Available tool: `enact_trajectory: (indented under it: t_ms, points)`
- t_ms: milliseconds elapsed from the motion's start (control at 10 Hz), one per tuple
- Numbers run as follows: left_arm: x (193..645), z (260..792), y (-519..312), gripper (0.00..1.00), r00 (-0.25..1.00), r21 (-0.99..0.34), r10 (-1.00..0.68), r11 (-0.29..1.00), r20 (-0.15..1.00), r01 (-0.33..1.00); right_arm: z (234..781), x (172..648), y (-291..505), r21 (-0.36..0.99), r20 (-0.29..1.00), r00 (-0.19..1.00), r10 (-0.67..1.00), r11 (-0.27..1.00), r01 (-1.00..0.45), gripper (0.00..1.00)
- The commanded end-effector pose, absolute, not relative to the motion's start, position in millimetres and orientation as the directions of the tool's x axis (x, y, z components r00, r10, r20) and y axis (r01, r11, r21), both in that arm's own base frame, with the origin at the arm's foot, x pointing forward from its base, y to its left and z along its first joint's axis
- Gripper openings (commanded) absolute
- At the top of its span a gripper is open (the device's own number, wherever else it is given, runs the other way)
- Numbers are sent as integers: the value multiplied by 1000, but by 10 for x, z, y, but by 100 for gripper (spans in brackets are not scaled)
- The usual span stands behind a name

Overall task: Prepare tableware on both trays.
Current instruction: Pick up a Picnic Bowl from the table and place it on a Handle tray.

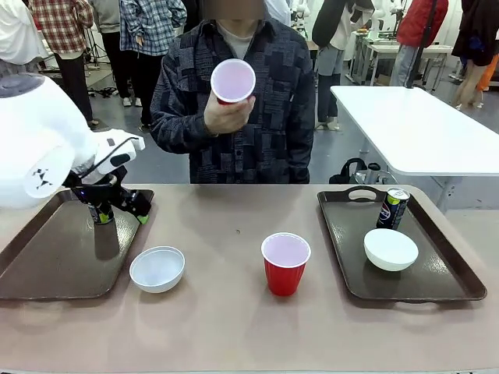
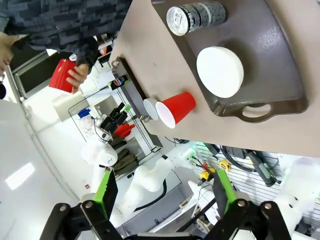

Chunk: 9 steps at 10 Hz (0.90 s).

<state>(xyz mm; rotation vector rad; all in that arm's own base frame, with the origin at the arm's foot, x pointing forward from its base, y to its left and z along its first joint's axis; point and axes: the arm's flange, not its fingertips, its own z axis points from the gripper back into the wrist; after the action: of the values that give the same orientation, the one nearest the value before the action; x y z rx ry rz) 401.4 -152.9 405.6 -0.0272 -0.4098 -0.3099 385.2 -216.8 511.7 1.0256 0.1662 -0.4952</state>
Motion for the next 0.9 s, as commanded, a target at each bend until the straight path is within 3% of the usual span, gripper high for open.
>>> enact_trajectory:
  t_ms: [0, 200, 400, 500, 800]
  points:
    - [3947, 4254, -1480, 100, 864, 30, -287, 953, 413, 302, 5146, 3832, -2179, 778, -358, 876, -323, 416, 471, 100]
    - [4008, 4110, -1511, 100, 868, 32, -287, 953, 404, 300, 5146, 3832, -2179, 778, -358, 876, -323, 416, 471, 100]
    - [2974, 4395, -861, 100, 847, 27, -429, 896, 314, 444, 5146, 3832, -2179, 778, -358, 876, -323, 416, 471, 100]
    - [2594, 4466, -687, 100, 806, 45, -466, 874, 366, 485, 5146, 3832, -2179, 778, -358, 876, -323, 416, 471, 100]
    - [2664, 4399, -684, 100, 847, 45, -409, 906, 339, 420, 5146, 3832, -2179, 778, -358, 876, -323, 416, 471, 100]
